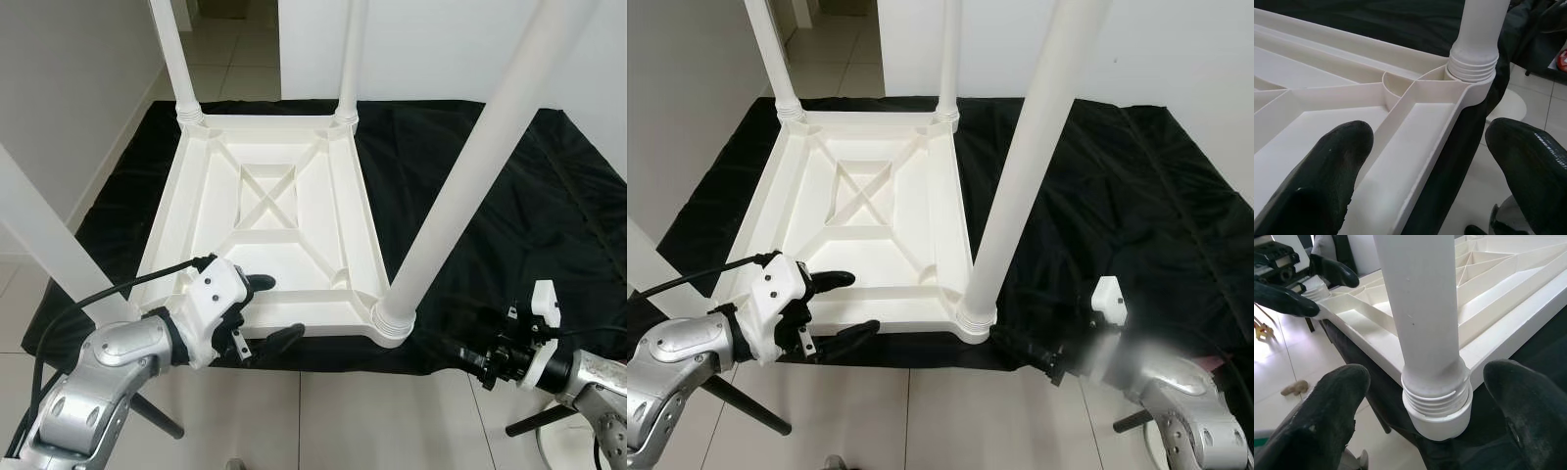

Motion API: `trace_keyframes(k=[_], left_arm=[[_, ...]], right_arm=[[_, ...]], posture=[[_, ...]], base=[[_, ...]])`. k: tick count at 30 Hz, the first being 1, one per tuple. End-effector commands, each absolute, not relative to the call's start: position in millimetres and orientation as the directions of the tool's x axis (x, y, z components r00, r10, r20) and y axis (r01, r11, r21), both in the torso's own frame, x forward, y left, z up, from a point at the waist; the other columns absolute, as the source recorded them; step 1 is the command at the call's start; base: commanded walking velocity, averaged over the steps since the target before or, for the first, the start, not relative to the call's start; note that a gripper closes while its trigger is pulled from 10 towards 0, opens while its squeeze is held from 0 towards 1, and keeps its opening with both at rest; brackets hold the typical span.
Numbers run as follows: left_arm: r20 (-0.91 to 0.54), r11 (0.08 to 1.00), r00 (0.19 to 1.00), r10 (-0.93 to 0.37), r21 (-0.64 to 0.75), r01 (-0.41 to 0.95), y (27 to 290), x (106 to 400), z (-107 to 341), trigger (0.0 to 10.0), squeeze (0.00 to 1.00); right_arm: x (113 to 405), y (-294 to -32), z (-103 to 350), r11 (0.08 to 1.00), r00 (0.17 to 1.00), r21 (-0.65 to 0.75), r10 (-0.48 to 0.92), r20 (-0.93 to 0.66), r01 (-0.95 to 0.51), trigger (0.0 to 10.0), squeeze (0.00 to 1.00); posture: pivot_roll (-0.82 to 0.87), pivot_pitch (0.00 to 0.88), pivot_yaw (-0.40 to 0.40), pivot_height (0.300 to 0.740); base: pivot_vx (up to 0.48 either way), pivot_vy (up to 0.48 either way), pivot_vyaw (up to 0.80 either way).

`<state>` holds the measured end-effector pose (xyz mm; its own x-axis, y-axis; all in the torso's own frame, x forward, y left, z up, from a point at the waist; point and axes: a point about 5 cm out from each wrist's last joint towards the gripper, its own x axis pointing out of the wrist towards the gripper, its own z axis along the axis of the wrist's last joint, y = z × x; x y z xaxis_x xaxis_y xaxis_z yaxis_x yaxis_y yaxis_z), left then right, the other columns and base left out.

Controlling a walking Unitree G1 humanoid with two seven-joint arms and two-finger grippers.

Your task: Building children table

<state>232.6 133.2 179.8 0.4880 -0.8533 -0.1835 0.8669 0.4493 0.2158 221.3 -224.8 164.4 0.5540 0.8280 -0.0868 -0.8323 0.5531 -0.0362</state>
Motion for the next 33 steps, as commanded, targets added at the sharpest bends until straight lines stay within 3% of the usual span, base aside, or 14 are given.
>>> trace_keyframes(k=[1, 7, 8, 20, 27, 33], left_arm=[[-0.203, 0.431, 0.470, -0.859, 0.209, 0.878, 131.8, 228.4, 177.9, 10.0, 0.00], [-0.212, 0.438, 0.477, -0.853, 0.208, 0.875, 130.8, 228.5, 176.3, 10.0, 0.00], [-0.218, 0.435, 0.476, -0.852, 0.210, 0.875, 130.0, 228.8, 175.6, 10.0, 0.00], [-0.214, 0.422, 0.459, -0.863, 0.198, 0.885, 110.5, 230.0, 171.0, 10.0, 0.00], [-0.203, 0.428, 0.464, -0.862, 0.196, 0.882, 100.3, 232.3, 169.0, 10.0, 0.00], [-0.169, 0.474, 0.499, -0.850, 0.167, 0.864, 91.8, 238.1, 167.9, 10.0, 0.00]], right_arm=[[220.8, -221.8, 168.0, 0.537, 0.540, -0.059, 0.836, -0.100, -0.842, 10.0, 1.00], [228.0, -217.9, 173.0, 0.564, 0.576, -0.123, 0.811, -0.104, -0.816, 10.0, 1.00], [232.4, -212.5, 172.9, 0.565, 0.580, -0.144, 0.808, -0.102, -0.812, 10.0, 0.00], [268.8, -179.2, 163.9, 0.573, 0.591, -0.177, 0.803, -0.077, -0.801, 10.0, 0.00], [282.2, -173.3, 159.2, 0.575, 0.597, -0.193, 0.797, -0.087, -0.795, 10.0, 0.00], [320.7, -189.2, 163.5, 0.737, 0.759, -0.219, 0.650, -0.028, -0.639, 10.0, 0.00]], posture=[[0.01, 0.057, -0.005, 0.740], [0.01, 0.055, -0.005, 0.740], [0.01, 0.054, -0.004, 0.740], [0.02, 0.062, -0.007, 0.740], [0.02, 0.069, -0.009, 0.740], [0.02, 0.081, -0.026, 0.740]], base=[[0.000, 0.000, 0.00], [0.000, 0.000, 0.00], [0.000, 0.000, 0.00], [0.000, 0.000, 0.00], [0.000, 0.000, 0.00], [0.000, 0.000, 0.00]])
